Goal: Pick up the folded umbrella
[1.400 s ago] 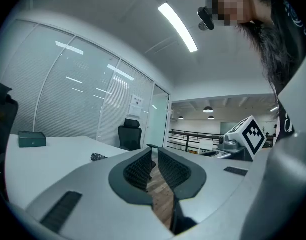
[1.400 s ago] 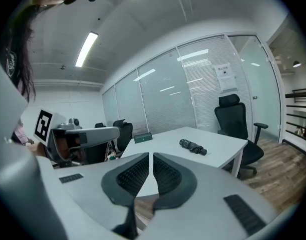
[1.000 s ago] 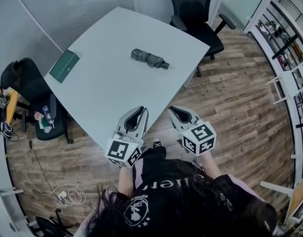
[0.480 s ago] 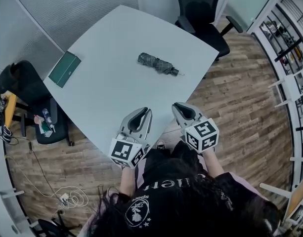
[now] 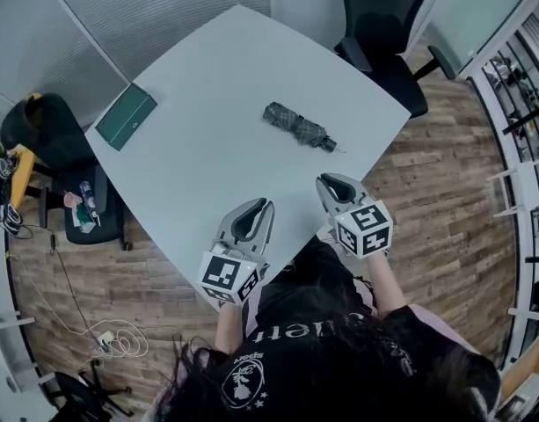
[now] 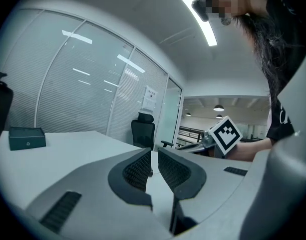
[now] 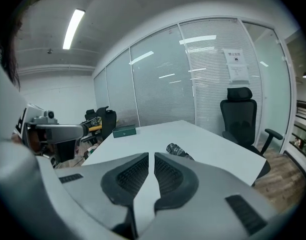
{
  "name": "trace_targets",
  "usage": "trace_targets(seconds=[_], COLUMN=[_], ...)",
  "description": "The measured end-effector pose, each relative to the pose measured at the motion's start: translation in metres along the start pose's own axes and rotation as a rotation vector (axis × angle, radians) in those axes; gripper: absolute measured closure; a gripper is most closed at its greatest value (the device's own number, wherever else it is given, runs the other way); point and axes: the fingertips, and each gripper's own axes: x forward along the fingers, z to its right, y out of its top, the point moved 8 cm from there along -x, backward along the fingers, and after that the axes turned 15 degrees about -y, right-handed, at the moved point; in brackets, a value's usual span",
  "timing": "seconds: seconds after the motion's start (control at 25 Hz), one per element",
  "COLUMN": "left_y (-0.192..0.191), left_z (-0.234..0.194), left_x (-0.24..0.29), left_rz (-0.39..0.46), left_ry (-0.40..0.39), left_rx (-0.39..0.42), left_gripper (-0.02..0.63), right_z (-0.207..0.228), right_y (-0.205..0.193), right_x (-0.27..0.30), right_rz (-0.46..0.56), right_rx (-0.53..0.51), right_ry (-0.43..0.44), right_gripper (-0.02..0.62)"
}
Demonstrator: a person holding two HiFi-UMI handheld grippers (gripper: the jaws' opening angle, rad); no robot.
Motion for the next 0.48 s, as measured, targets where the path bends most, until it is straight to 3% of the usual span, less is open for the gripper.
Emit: trace_targets(seconds=[0.24, 0.48], left_y=[0.003, 0.013], left_z=[-0.021, -0.039], left_x=[0.016, 0.033], left_rz=[-0.011, 0.008], left_ry=[0.097, 0.227], left_rx=[-0.021, -0.032], left_gripper=[0.551, 0.551], right_z=[0.030, 0.054], right_y=[0.007, 0.006], right_x=[0.072, 0.149], right_rz=[-0.072, -0.169], right_rx=[0.000, -0.073], right_ry=[0.076, 0.132], right_gripper=[0.554, 0.532])
